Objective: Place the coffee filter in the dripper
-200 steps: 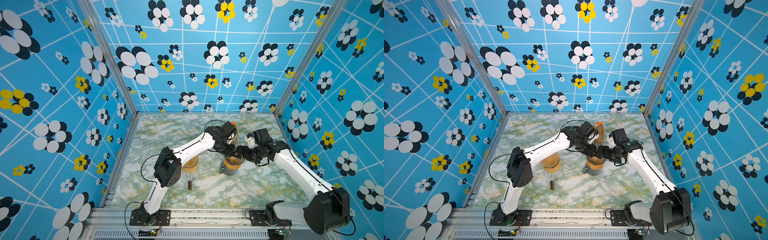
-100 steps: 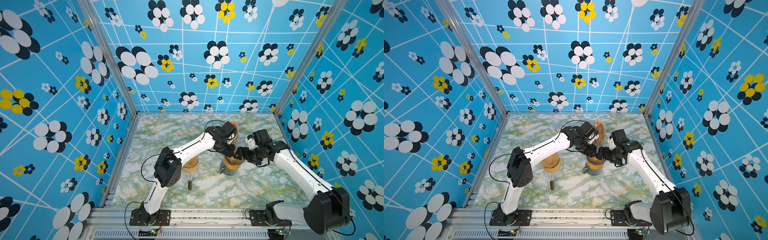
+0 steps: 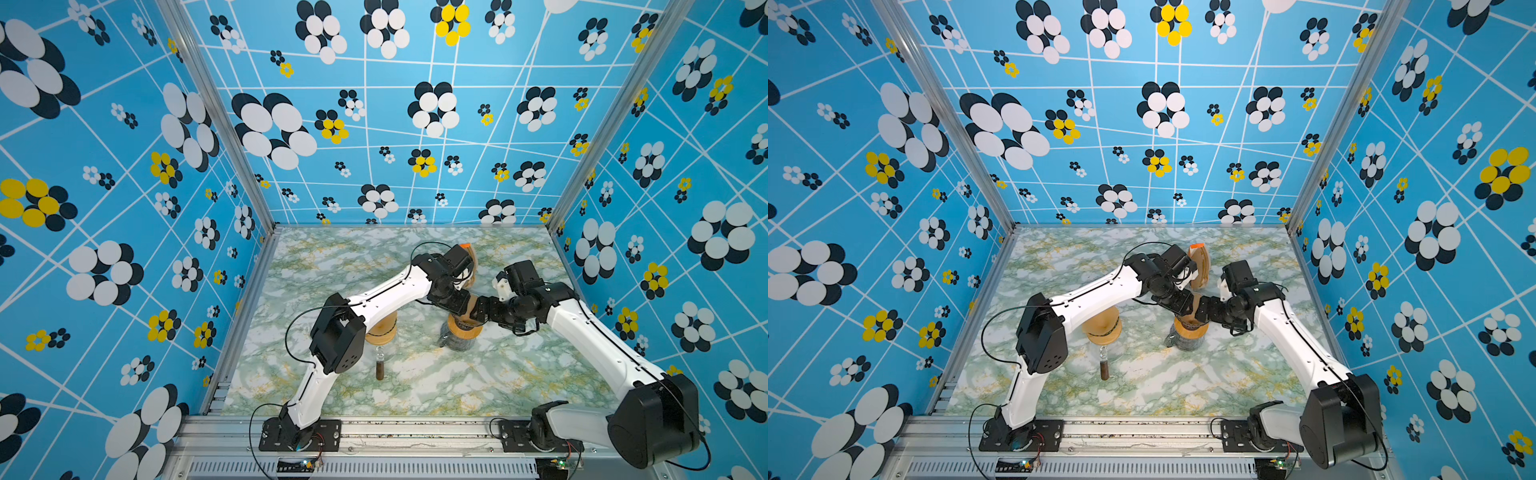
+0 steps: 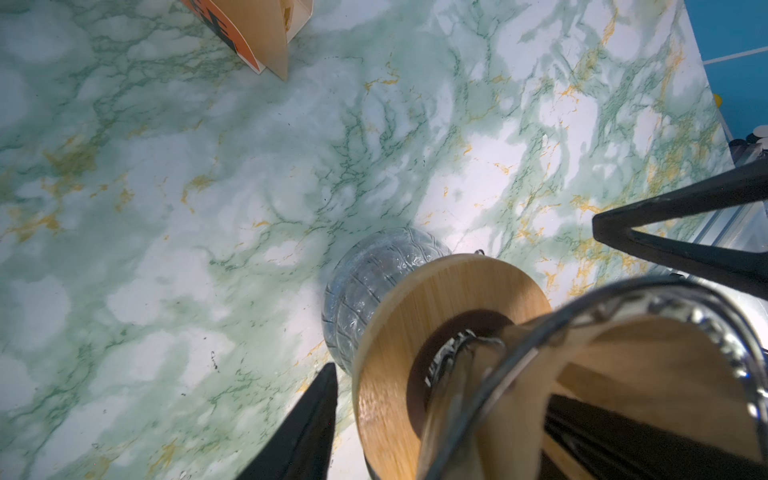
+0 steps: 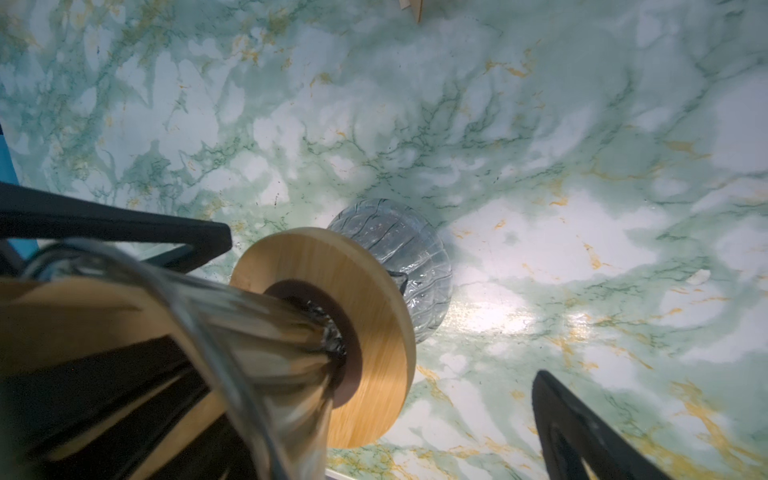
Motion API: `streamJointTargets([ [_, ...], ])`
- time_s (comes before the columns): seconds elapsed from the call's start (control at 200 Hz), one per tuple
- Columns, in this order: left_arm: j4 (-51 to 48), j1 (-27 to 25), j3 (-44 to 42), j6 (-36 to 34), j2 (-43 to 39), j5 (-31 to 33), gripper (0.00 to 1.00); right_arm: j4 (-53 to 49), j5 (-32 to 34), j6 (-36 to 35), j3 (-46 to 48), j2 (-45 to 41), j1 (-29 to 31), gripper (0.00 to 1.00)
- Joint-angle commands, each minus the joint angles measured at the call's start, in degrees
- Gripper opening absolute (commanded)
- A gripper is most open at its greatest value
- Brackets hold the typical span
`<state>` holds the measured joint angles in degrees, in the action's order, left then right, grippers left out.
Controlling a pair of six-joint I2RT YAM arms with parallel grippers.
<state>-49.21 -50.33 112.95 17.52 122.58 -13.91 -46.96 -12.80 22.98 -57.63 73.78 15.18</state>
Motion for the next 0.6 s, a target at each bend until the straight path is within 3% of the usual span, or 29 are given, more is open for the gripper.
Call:
streamJointTargets([
  [0.0, 0.73, 0.36, -0.20, 0.48, 0.74, -0.77, 0.52, 0.04, -1.27, 0.26, -0.04, -2.74, -0.35, 0.95],
  [0.595, 0.21, 0.32, 0.51, 2.12, -7.54, -1.23, 0.58, -4.30, -2.14, -2.46, -4.22, -10.75, -0.31, 0.91],
])
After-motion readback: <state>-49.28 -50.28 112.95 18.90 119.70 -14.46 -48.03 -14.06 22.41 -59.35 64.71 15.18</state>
